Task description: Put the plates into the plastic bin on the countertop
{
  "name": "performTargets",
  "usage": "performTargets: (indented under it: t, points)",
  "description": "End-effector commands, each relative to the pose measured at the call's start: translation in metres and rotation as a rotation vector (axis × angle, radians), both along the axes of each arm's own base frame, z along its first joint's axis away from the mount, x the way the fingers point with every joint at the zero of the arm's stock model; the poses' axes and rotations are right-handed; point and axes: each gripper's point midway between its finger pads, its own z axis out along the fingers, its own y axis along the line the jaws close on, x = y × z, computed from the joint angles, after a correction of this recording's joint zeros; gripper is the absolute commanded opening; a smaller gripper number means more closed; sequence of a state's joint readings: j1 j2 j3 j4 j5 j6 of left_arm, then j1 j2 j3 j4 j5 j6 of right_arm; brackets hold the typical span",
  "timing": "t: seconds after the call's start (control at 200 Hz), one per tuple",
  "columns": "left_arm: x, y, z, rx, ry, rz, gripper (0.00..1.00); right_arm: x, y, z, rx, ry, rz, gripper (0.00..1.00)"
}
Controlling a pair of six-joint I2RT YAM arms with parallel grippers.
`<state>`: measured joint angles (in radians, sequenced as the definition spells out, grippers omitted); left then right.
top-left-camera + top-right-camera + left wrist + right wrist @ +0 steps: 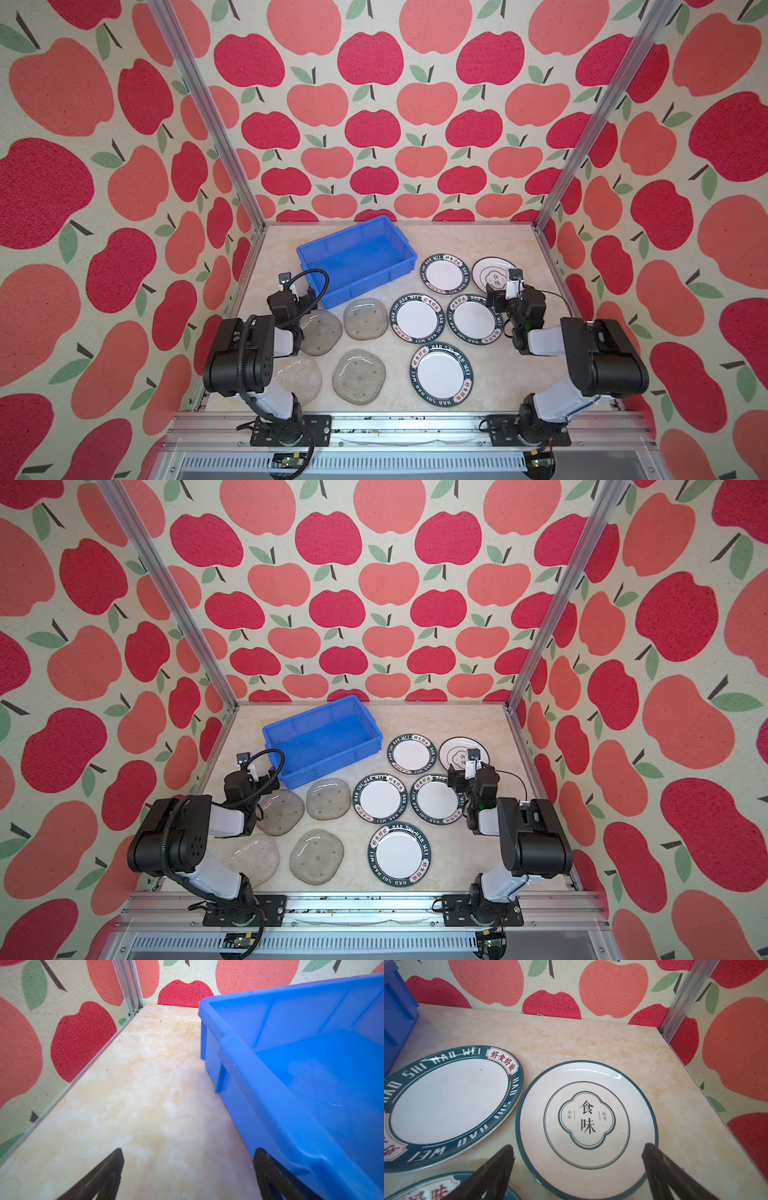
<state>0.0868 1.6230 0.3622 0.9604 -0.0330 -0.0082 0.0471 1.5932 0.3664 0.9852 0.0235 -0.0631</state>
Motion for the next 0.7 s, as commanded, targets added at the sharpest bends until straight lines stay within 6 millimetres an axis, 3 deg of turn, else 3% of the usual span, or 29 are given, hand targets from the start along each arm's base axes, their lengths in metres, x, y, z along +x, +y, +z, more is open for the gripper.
performTargets:
  t: [0.0, 0.25, 0.365, 0.695]
  points:
    - [0.007, -0.004, 0.011, 0.005, -0.029, -0.024, 0.99, 0.0, 0.001, 0.003, 0.01, -0.005, 0.013, 1.0]
    - [0.007, -0.004, 0.011, 0.005, -0.027, -0.025, 0.99, 0.0, 0.001, 0.003, 0.011, -0.005, 0.013, 1.0]
    - [0.007, -0.004, 0.011, 0.008, -0.028, -0.024, 0.99, 0.001, -0.01, 0.002, 0.011, -0.007, -0.051, 1.0]
    - [0.007, -0.004, 0.011, 0.005, -0.028, -0.025, 0.99, 0.001, -0.007, 0.003, 0.015, -0.009, -0.037, 1.0]
